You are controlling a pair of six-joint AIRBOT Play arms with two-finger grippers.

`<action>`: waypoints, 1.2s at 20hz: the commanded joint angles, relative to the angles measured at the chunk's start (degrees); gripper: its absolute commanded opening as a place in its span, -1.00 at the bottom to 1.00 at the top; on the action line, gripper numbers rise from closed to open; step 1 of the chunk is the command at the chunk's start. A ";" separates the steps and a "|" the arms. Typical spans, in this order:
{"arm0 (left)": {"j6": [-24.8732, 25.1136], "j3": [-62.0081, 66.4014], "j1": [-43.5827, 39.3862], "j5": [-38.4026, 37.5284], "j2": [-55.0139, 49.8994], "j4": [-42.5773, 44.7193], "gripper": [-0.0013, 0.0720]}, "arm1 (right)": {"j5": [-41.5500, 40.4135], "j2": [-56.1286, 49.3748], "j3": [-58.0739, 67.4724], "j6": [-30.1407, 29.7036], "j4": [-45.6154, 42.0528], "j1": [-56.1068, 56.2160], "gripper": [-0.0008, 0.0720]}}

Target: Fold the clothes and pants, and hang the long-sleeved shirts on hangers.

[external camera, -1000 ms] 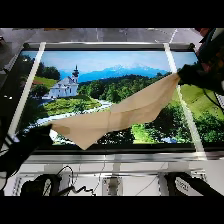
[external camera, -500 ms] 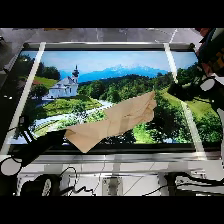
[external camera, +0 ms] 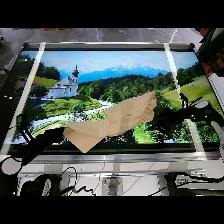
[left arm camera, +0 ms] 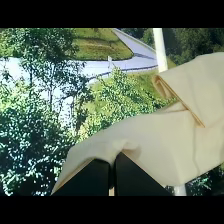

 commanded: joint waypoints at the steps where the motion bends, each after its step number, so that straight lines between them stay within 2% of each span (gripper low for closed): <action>1: 0.02 0.00 0.04 0.35 -0.02 0.00 -0.92 | -6.14 -2.05 -4.79 -2.82 10.29 1.84 0.14; 3: 0.02 -0.02 0.04 0.37 -0.02 0.00 -0.92 | -8.96 -3.58 -4.70 -3.02 12.63 4.55 0.14; 4: 0.04 -0.02 0.04 0.37 -0.02 0.00 -0.92 | -10.71 -4.24 -4.68 -3.02 13.40 5.92 0.01; 6: 0.04 0.00 0.04 0.39 -0.02 0.00 -0.92 | -13.94 -4.39 -4.57 -3.78 13.73 7.96 -0.42; 7: 0.02 0.00 0.04 0.70 -0.02 -0.02 -0.92 | -14.19 -4.39 -4.11 -4.11 13.70 8.50 -0.86; 8: 0.02 0.00 0.04 1.55 0.00 0.00 -0.92 | -13.57 -4.22 -3.48 -4.50 13.68 8.50 -0.94; 12: 0.00 1.88 0.04 13.18 -0.02 -0.39 -0.93 | -9.64 2.14 1.88 -5.33 9.14 7.39 -0.94; 15: 0.02 6.86 0.04 23.96 -0.02 0.02 -0.93 | -5.75 12.22 7.76 -4.13 4.48 4.63 -0.94; 19: 0.02 13.68 0.04 37.73 0.00 0.00 -0.92 | 0.52 26.53 16.92 -3.21 4.22 0.22 -0.94; 24: -0.02 20.98 0.02 39.06 0.28 -0.44 -0.92 | 0.98 40.35 28.00 -3.21 2.10 -0.94 -0.94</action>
